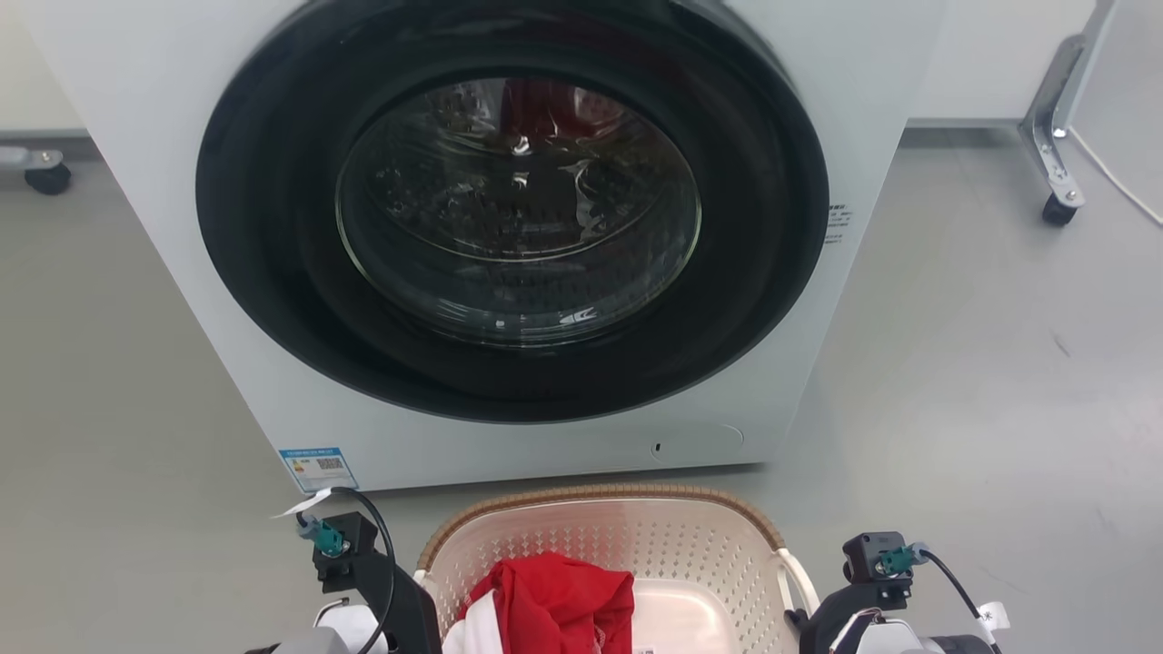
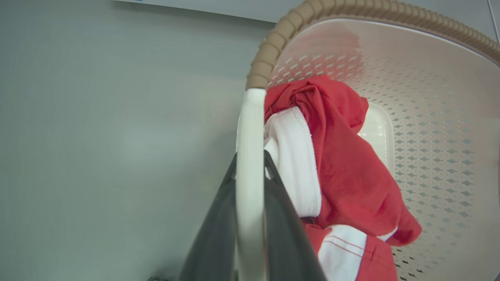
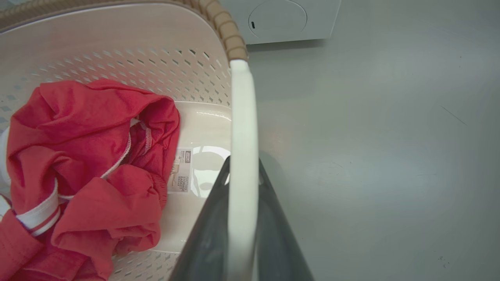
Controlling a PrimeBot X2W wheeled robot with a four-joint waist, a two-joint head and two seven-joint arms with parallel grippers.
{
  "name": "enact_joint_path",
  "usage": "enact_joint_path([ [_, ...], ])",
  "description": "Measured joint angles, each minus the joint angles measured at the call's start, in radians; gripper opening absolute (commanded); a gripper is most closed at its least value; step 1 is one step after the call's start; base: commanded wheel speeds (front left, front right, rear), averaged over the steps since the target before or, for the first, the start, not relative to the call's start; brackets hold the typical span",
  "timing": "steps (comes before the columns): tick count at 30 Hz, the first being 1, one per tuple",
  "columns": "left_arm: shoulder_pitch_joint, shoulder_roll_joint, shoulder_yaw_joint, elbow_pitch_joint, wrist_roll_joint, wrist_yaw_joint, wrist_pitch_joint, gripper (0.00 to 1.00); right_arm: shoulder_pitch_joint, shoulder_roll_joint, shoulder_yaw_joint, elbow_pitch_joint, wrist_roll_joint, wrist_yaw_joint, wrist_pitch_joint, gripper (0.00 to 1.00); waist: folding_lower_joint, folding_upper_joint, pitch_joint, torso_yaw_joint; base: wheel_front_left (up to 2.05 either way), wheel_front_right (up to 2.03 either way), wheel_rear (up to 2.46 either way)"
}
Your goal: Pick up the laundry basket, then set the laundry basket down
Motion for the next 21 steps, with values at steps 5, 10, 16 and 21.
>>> enact_joint_path([
  [5,0.017,0.001,0.000,0.004,-0.005,0.002,0.019,0.00,0.015,0.000,0.015,-0.002,0.027,0.000,0.020,0.00,0.0001,0.0000,-0.026,0.000,0.00,0.00,0.00],
  [10,0.033,0.001,-0.002,0.005,-0.010,0.009,0.036,0.00,0.030,0.000,0.030,-0.004,0.044,0.000,0.040,0.00,0.0000,0.0000,-0.045,0.000,0.00,0.00,0.00],
  [16,0.038,0.003,-0.005,0.006,-0.030,0.014,0.045,0.00,0.033,0.000,0.044,-0.006,0.068,-0.002,0.055,0.00,0.0001,0.0002,-0.054,0.000,0.00,0.00,0.00],
  [21,0.039,0.004,-0.006,0.007,-0.034,0.019,0.049,0.00,0.034,-0.001,0.059,-0.009,0.086,-0.006,0.064,0.00,0.0002,0.0002,-0.058,-0.002,0.00,0.00,0.00],
])
